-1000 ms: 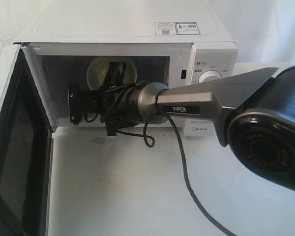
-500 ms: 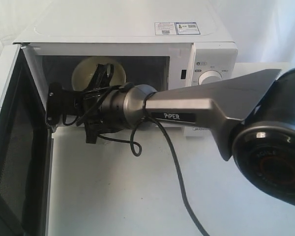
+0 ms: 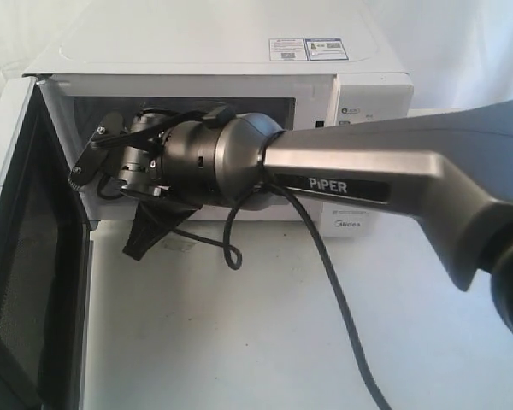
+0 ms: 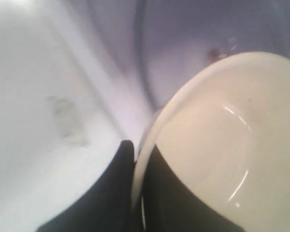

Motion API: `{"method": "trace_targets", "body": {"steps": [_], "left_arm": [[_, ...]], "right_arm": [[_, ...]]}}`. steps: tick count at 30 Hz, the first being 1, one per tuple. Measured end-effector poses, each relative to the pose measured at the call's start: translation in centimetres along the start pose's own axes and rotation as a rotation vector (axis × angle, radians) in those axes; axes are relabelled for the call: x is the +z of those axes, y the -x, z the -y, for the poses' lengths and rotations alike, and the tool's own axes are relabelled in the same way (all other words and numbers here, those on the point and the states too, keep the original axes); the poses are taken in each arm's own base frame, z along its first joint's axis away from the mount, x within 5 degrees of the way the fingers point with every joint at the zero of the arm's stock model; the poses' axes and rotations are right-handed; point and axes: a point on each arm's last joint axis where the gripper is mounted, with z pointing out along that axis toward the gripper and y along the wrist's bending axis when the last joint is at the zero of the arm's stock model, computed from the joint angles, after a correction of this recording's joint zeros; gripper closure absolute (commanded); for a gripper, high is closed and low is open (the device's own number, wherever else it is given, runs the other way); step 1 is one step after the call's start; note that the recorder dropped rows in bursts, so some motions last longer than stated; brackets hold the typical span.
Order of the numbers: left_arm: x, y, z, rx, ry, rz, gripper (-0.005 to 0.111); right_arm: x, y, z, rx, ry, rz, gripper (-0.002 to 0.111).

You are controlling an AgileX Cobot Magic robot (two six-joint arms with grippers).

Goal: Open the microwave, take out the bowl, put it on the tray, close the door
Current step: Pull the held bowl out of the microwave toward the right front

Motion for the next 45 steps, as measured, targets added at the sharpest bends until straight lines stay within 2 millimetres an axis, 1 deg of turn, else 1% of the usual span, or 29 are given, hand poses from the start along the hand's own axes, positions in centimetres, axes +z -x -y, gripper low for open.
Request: {"method": "trace_targets", "body": {"steps": [5,9,13,16,19,23,29,33,36,39,45], "left_arm": [[0.0,0.0,0.0,0.0,0.0,0.0,0.107],[0.0,0.0,0.0,0.0,0.0,0.0,0.107],[0.0,0.0,0.0,0.0,0.0,0.0,0.107],[0.0,0.0,0.0,0.0,0.0,0.0,0.107],[0.0,0.0,0.0,0.0,0.0,0.0,0.107],[0.0,0.0,0.0,0.0,0.0,0.0,0.107],[0.0,0.0,0.0,0.0,0.0,0.0,0.107],[0.0,0.0,0.0,0.0,0.0,0.0,0.107],[0.0,0.0,0.0,0.0,0.0,0.0,0.107],[0.0,0.0,0.0,0.0,0.0,0.0,0.107],[0.0,0.0,0.0,0.0,0.0,0.0,0.107]], "right_arm": [[-2.0,-0.7,-2.3,0.004,0.108,-0.072,0.108],[-3.5,-2.3,-3.8,-0.019,0.146,-0.152,0.108],[-5.5,-4.2,-4.0,-0.005,0.155,-0.228,0.108],[-7.1,-5.8,-3.8,0.025,0.159,-0.248,0.108],[-8.6,-8.0,-3.4,0.065,0.158,-0.27,0.108],[-10.3,-11.6,-2.8,0.126,0.128,-0.303,0.108],[-11.6,-17.5,-2.6,0.223,0.046,-0.377,0.108],[-12.4,-20.3,-2.4,0.305,0.002,-0.39,0.108],[-12.7,-21.6,-2.3,0.342,-0.023,-0.377,0.108],[-12.7,-22.3,-2.3,0.372,-0.03,-0.333,0.108],[-12.6,-21.8,-2.4,0.407,0.003,-0.247,0.108]]}}
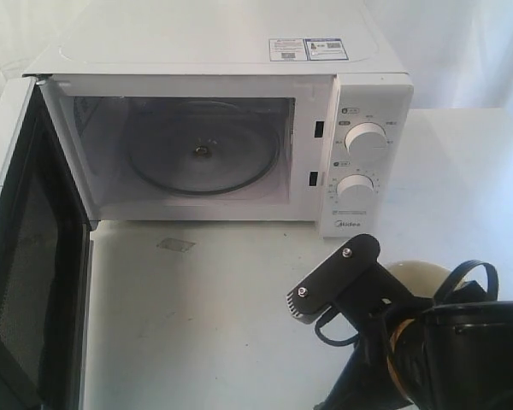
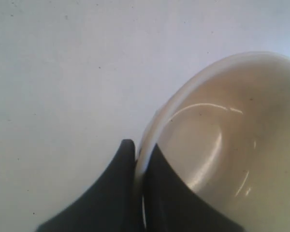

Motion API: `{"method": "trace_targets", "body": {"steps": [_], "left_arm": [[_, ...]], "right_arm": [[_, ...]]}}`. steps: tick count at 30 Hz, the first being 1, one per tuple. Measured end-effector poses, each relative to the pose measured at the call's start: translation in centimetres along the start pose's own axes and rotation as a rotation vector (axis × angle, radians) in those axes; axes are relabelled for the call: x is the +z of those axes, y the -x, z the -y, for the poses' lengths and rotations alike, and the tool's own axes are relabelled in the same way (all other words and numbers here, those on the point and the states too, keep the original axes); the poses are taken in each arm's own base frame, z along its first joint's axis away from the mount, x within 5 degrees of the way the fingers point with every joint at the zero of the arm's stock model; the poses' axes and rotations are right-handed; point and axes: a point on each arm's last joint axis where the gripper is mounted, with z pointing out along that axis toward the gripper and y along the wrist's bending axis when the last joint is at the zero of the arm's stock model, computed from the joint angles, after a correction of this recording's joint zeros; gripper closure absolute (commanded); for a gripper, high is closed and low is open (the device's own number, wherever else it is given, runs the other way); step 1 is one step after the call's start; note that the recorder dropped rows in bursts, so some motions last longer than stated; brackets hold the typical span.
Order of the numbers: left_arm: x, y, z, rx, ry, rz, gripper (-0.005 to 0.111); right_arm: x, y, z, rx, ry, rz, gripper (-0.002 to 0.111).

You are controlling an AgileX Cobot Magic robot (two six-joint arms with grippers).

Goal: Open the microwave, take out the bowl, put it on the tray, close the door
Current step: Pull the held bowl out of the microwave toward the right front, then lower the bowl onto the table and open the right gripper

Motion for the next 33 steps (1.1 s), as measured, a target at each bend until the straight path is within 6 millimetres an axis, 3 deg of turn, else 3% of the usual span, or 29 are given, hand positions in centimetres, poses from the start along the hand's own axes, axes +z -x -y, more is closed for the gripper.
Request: {"method": "trace_targets", "body": {"steps": [7,23,33], "left_arm": [[0.0,0.0,0.0,0.0,0.0,0.0,0.107],[0.0,0.0,0.0,0.0,0.0,0.0,0.107],[0.0,0.0,0.0,0.0,0.0,0.0,0.107]], "right_arm": [[0.0,0.6,0.3,-0.004,-0.033,0.071,0.108],[0.8,0.5,1.7,0.081,-0.055,0.045,0.108],[1.5,-0.7,1.8,0.068,-0.051,0.004,0.108]]}}
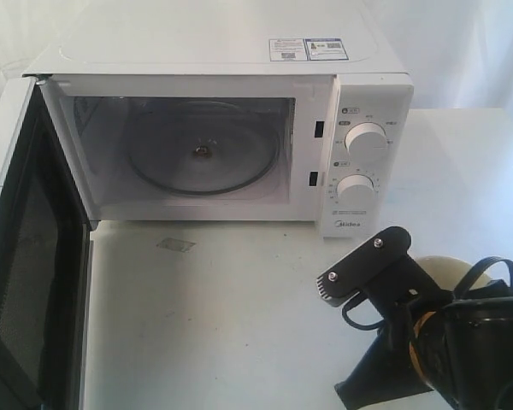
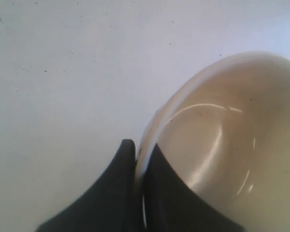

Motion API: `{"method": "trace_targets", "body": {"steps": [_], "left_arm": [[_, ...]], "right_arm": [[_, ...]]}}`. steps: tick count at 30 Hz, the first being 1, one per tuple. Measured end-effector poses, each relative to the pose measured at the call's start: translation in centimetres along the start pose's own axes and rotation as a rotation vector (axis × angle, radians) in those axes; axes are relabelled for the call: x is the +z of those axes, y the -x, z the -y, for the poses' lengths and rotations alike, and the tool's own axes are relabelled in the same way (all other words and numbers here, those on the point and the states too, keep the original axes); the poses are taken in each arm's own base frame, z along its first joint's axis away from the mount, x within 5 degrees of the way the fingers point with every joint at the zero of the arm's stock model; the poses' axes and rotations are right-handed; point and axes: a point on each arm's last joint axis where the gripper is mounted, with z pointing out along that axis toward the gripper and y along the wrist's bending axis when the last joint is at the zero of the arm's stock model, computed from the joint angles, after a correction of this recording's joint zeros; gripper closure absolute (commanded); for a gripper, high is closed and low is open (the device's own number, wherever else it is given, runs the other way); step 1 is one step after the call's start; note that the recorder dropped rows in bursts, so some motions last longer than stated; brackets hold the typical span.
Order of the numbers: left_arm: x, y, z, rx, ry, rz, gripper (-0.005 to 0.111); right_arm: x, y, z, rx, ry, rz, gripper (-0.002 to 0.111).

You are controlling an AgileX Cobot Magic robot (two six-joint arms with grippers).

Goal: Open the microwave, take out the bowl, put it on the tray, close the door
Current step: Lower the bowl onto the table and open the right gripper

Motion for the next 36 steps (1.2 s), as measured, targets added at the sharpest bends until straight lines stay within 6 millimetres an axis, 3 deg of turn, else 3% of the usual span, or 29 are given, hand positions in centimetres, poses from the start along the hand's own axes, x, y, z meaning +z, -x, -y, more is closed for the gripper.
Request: {"method": "trace_targets", "body": {"steps": [6,20,36], "left_arm": [[0.0,0.0,0.0,0.0,0.0,0.0,0.107],[0.0,0.0,0.0,0.0,0.0,0.0,0.107],[0.0,0.0,0.0,0.0,0.0,0.0,0.107]], "right_arm": [[0.0,0.4,-0.9,-0.021,0.099,0.044,0.108],[0.1,0.6,-0.5,-0.073,0.079,0.063,0.108],[1.7,-0.5,0.0,-0.18,0.054,-0.092,0.108]]}}
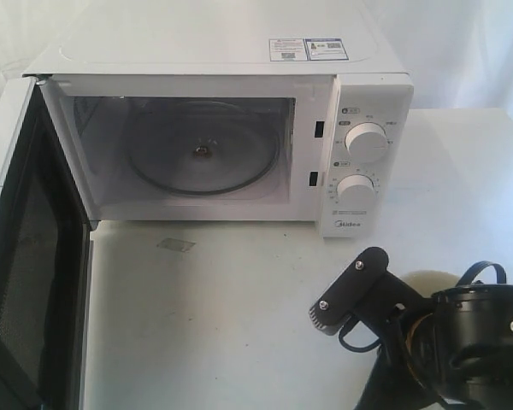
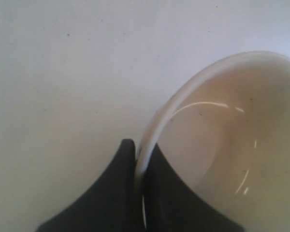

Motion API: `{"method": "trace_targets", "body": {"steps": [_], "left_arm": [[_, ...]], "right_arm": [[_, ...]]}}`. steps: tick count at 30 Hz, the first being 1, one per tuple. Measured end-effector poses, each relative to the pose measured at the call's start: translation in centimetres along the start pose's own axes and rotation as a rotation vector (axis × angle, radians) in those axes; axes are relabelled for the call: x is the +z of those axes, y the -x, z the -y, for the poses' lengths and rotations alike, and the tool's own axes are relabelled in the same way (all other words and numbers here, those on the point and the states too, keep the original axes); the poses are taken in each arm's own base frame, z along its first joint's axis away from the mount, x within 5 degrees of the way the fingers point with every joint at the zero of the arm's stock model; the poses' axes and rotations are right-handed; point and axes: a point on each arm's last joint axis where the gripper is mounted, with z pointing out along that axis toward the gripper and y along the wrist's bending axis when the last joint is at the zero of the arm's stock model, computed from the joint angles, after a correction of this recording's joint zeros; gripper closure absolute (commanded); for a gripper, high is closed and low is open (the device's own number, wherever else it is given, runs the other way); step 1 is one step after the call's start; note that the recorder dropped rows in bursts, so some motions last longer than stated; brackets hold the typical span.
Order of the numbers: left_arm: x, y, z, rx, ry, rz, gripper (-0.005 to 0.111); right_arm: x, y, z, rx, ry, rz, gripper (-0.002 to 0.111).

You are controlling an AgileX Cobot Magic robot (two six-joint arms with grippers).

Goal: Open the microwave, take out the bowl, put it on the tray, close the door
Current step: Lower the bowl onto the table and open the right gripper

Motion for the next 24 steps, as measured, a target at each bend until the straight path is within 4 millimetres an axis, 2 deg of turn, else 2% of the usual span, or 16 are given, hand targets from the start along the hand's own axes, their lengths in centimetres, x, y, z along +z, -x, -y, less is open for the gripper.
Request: {"method": "trace_targets", "body": {"steps": [4,12,15,18,24], "left_arm": [[0.0,0.0,0.0,0.0,0.0,0.0,0.107],[0.0,0.0,0.0,0.0,0.0,0.0,0.107],[0.0,0.0,0.0,0.0,0.0,0.0,0.107],[0.0,0.0,0.0,0.0,0.0,0.0,0.107],[0.0,0.0,0.0,0.0,0.0,0.0,0.107]], "right_arm": [[0.87,-0.18,-0.35,-0.036,-0.008,-0.044,0.108],[1.04,-0.06,-0.39,-0.061,-0.012,-0.035,0.107],[1.08,0.06,-0.48,-0.067,-0.004,-0.022,0.098],[1.08,0.22,-0.58,-0.072,0.006,-0.004,0.076],[1.08,0.22,-0.47,-0.084,-0.006,-0.005,0.075]]}}
